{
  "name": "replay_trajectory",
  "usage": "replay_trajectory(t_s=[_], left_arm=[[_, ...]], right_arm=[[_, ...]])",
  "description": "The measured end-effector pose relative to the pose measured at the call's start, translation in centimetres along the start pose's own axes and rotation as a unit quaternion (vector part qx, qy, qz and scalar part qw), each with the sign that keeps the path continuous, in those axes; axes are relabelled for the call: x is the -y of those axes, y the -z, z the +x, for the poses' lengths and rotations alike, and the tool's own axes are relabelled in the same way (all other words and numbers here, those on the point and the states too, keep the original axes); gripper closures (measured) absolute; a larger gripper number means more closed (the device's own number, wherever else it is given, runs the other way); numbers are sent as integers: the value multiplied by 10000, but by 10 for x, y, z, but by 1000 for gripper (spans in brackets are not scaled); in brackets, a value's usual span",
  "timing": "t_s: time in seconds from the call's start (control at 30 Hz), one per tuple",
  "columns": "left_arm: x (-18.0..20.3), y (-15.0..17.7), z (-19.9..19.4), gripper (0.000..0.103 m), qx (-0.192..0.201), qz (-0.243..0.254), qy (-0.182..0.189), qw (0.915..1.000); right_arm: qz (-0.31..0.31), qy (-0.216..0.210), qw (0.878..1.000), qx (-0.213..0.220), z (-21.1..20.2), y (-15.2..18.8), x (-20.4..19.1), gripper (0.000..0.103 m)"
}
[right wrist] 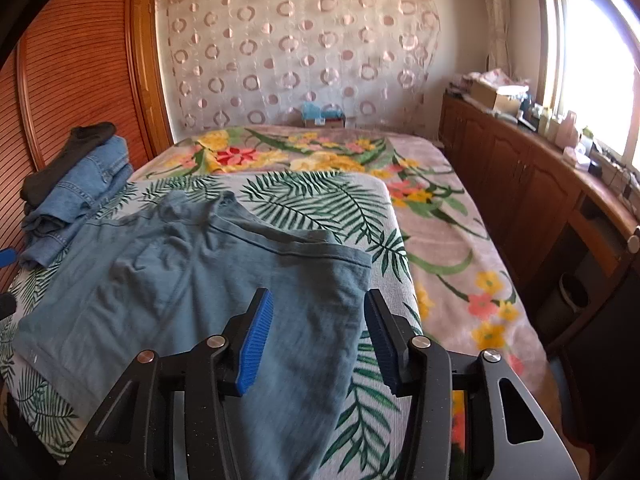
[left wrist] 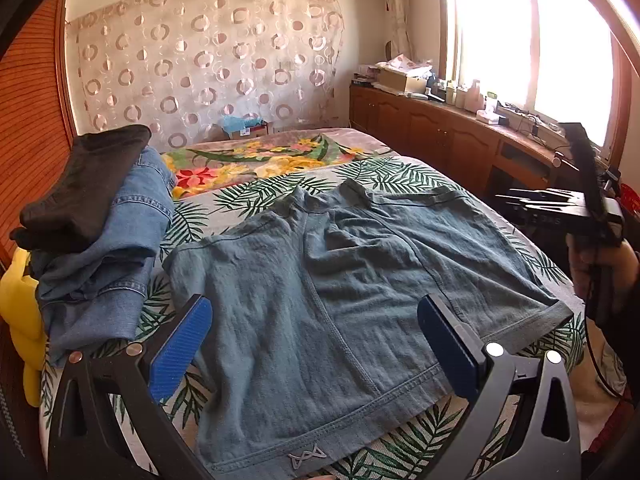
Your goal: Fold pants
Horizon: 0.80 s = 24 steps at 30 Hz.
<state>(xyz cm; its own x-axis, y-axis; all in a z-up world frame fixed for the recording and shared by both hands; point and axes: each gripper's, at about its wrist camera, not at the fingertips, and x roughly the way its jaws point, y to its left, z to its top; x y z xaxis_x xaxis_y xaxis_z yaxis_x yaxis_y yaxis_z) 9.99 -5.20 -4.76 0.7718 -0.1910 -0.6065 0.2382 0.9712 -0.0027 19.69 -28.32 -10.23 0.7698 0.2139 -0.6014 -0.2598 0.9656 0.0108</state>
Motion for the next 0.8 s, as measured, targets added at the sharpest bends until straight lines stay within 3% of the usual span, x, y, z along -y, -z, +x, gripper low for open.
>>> replay_trajectory(t_s=[0.27, 0.4, 0.53, 0.63, 0.8], left_arm=[[2, 4, 8, 0, -139, 10, 68, 9999], [1, 7, 12, 0, -186, -3, 61, 9998], [1, 9, 13, 0, -219, -24, 73, 9997], [1, 11, 13, 0, -233, -10, 60, 9997], [-2, 12, 13, 0, -233, -55, 36, 9997]], right_arm=[[462, 50, 9966, -683, 36, -18, 30, 61], [657, -98, 9947, -783, 34, -31, 34, 67], [655, -236, 9941, -831, 24, -39, 34, 76], [566, -470, 9934, -876, 12, -41, 27, 96], [321, -72, 9993, -204, -32, -49, 22, 100]])
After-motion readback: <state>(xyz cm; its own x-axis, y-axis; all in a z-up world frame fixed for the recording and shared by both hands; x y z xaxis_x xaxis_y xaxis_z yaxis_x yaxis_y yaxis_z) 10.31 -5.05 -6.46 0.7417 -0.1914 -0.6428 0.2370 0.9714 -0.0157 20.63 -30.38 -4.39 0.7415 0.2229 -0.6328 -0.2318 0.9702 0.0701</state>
